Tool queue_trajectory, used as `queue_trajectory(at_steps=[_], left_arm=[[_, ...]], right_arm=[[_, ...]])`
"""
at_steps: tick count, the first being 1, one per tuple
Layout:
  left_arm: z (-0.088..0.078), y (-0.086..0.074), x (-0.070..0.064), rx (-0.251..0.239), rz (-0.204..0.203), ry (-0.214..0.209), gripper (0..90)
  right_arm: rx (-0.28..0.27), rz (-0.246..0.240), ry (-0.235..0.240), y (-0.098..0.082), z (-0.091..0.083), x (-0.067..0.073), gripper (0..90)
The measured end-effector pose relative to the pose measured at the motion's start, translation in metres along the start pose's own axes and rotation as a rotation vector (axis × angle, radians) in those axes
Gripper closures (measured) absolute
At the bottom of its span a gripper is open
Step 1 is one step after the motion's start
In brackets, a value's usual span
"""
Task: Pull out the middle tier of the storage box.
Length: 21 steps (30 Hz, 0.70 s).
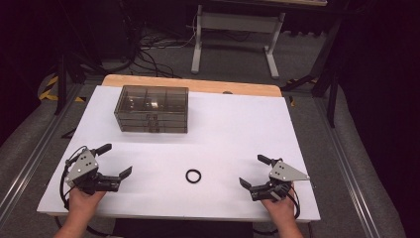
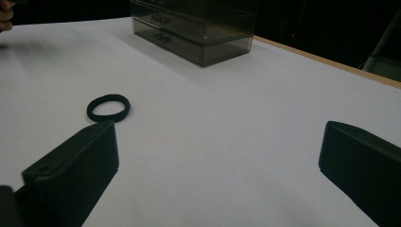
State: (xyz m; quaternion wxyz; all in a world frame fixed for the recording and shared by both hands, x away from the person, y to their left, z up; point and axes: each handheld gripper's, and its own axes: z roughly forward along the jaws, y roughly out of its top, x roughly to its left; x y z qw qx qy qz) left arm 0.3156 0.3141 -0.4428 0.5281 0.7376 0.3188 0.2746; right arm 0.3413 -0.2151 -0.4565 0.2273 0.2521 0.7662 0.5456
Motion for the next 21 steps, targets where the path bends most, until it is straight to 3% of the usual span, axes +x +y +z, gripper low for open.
queue_trajectory(at_steps=[5, 9, 10, 14, 21], left_arm=[[-0.0012, 0.0005, 0.0016, -0.008, 0.015, -0.004, 0.0], [-0.0019, 0.0011, 0.0019, -0.012, 0.007, -0.013, 0.0], [-0.0019, 0.0021, 0.0016, -0.008, -0.019, -0.023, 0.0], [-0.0017, 0.0029, 0.0013, -0.009, -0.037, -0.027, 0.0], [-0.0032, 0.0043, 0.0023, 0.000, -0.025, -0.027, 0.0]], right_arm=[[-0.003, 0.006, -0.001, -0.0003, -0.0001, -0.0004, 0.0], [0.002, 0.001, 0.006, -0.0006, 0.0007, -0.0002, 0.0], [0.004, -0.001, 0.006, -0.0008, 0.0010, -0.0003, 0.0], [0.009, 0.003, 0.006, -0.0013, 0.0017, 0.0009, 0.0], [0.018, -0.010, 0.009, -0.0015, 0.0042, 0.0011, 0.0]])
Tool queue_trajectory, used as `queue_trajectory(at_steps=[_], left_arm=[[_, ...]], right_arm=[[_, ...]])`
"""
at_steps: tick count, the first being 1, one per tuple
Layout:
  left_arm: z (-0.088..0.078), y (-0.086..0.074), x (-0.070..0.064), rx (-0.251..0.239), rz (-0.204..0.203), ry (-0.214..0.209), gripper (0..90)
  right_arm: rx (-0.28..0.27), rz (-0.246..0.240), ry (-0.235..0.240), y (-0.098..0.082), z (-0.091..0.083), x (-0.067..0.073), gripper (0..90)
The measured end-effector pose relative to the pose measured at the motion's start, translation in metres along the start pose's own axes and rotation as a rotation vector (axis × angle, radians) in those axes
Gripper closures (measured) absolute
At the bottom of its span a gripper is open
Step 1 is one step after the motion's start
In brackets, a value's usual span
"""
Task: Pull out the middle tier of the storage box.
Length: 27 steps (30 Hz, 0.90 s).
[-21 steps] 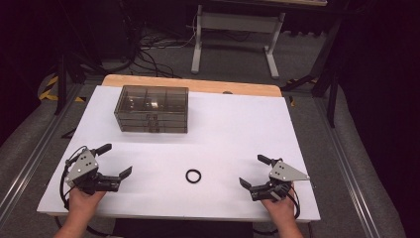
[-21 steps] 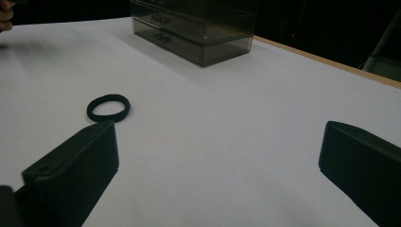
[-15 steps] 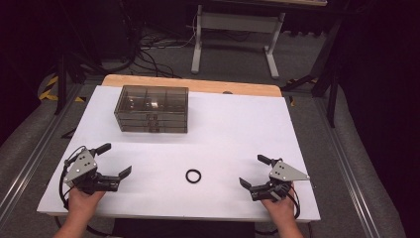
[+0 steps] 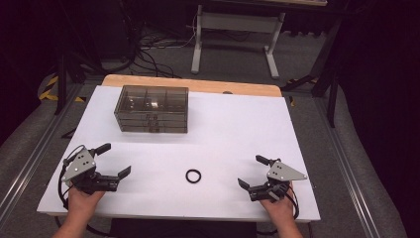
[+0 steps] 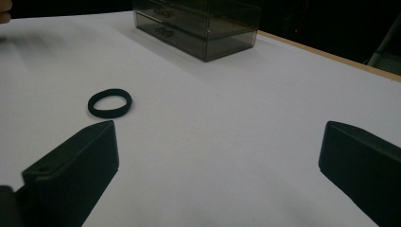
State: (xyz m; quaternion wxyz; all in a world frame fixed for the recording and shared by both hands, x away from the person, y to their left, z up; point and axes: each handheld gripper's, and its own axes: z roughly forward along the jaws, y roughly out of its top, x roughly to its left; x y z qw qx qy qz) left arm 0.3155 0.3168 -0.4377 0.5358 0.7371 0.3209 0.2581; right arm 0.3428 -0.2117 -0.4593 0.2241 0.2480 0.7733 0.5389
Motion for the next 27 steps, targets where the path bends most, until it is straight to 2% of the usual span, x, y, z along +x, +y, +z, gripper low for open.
queue_trajectory(at_steps=[2, 3, 8, 11, 14, 18, 21, 27], left_arm=[[0.000, 0.000, 0.000, 0.004, -0.005, -0.006, 0.0], [-0.001, 0.000, 0.001, -0.009, -0.007, -0.028, 0.0], [0.001, 0.000, -0.001, 0.003, 0.004, -0.022, 0.0], [0.005, 0.001, 0.000, 0.027, 0.023, -0.041, 0.6], [0.007, 0.003, 0.002, 0.020, 0.016, -0.048, 1.0], [0.008, 0.007, 0.003, 0.020, 0.015, -0.041, 2.2], [0.013, 0.014, 0.005, 0.051, 0.049, -0.038, 3.0], [0.018, 0.020, 0.007, 0.063, 0.058, -0.036, 3.8]], right_arm=[[0.001, 0.000, 0.001, 0.000, 0.000, 0.000, 0.0], [0.001, 0.001, 0.002, 0.000, 0.000, 0.000, 0.0], [0.003, 0.000, 0.006, -0.001, 0.001, 0.000, 0.0], [0.005, -0.002, 0.007, -0.001, 0.001, 0.000, 0.0], [0.017, -0.002, 0.012, -0.001, 0.002, 0.001, 0.0], [0.025, -0.003, 0.010, -0.001, 0.002, 0.001, 0.0], [0.028, -0.007, 0.012, -0.001, 0.004, 0.002, 0.0], [0.039, -0.014, 0.013, -0.001, 0.004, 0.003, 0.0]])
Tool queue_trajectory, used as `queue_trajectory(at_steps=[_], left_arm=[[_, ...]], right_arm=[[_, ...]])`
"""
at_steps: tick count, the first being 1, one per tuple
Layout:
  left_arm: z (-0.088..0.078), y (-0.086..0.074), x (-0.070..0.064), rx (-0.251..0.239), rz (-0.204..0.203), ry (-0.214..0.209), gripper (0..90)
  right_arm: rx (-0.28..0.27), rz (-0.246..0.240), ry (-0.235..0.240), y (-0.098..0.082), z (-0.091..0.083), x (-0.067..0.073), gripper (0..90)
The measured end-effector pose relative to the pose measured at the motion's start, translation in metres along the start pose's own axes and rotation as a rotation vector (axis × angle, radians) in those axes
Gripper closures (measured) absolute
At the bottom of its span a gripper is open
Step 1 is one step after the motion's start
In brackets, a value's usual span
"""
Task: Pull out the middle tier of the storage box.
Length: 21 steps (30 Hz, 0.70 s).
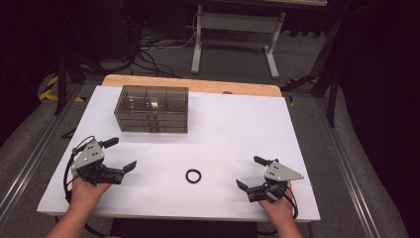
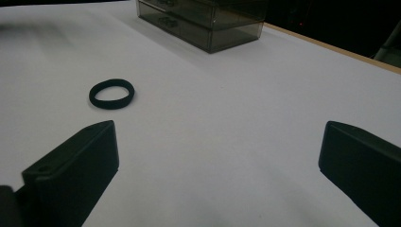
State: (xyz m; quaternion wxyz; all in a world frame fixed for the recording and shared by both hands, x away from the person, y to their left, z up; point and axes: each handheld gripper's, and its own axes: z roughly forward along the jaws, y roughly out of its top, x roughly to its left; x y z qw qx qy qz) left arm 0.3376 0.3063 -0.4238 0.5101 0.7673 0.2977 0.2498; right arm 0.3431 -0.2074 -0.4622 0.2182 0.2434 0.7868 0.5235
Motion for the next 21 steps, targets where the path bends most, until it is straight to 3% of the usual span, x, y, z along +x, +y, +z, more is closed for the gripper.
queue_trajectory(at_steps=[7, 21], left_arm=[[0.004, 0.006, 0.003, 0.001, -0.007, -0.008, 4.9], [0.020, 0.028, 0.007, 0.015, 0.018, -0.042, 5.7]], right_arm=[[0.007, -0.008, 0.002, 0.000, 0.001, 0.002, 0.0], [0.009, -0.008, 0.005, 0.000, 0.002, 0.002, 0.0]])
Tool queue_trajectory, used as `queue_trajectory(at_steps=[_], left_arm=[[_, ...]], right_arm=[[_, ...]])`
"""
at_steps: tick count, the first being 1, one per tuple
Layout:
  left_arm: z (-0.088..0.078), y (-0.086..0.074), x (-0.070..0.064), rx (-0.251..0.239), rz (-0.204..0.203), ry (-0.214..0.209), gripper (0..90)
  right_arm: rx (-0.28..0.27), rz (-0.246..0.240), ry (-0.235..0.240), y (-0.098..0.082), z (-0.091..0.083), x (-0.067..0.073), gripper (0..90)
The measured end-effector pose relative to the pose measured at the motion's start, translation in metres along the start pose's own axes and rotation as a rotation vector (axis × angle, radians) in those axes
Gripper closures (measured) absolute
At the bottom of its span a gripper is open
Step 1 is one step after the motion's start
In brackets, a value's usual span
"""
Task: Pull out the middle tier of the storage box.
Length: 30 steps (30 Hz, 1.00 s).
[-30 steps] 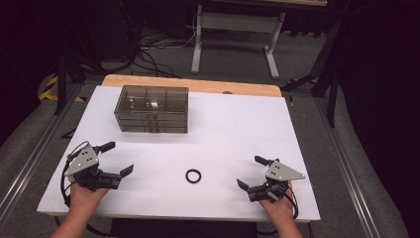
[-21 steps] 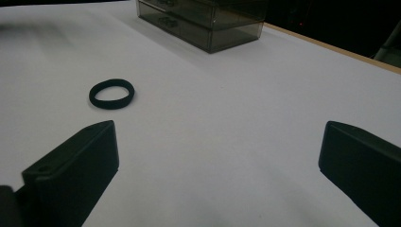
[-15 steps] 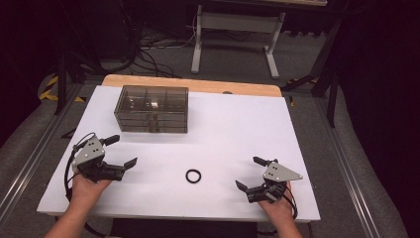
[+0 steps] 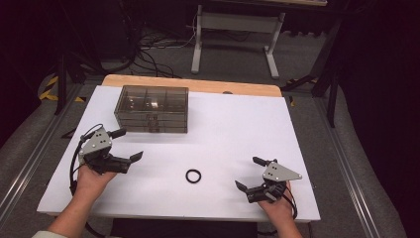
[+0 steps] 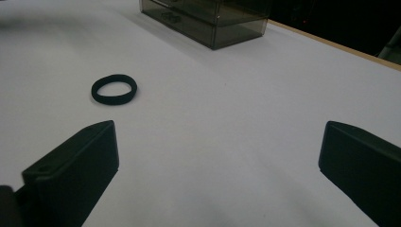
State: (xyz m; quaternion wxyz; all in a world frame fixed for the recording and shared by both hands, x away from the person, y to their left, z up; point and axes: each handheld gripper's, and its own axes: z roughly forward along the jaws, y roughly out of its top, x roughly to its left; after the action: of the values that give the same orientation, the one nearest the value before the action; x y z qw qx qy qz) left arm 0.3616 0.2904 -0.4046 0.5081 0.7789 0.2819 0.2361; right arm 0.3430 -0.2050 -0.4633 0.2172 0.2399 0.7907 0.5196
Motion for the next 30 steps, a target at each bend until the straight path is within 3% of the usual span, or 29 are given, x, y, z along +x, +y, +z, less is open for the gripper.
queue_trajectory(at_steps=[13, 22, 30], left_arm=[[0.015, 0.013, 0.003, 0.023, 0.017, -0.038, 7.3], [0.025, 0.018, 0.005, 0.075, 0.053, -0.049, 7.3], [0.036, 0.019, 0.006, 0.102, 0.045, -0.083, 7.3]], right_arm=[[0.000, -0.003, 0.008, 0.000, 0.001, 0.000, 0.0], [0.003, -0.003, 0.013, 0.000, 0.001, 0.000, 0.0], [0.005, -0.003, 0.019, 0.000, 0.001, 0.000, 0.0]])
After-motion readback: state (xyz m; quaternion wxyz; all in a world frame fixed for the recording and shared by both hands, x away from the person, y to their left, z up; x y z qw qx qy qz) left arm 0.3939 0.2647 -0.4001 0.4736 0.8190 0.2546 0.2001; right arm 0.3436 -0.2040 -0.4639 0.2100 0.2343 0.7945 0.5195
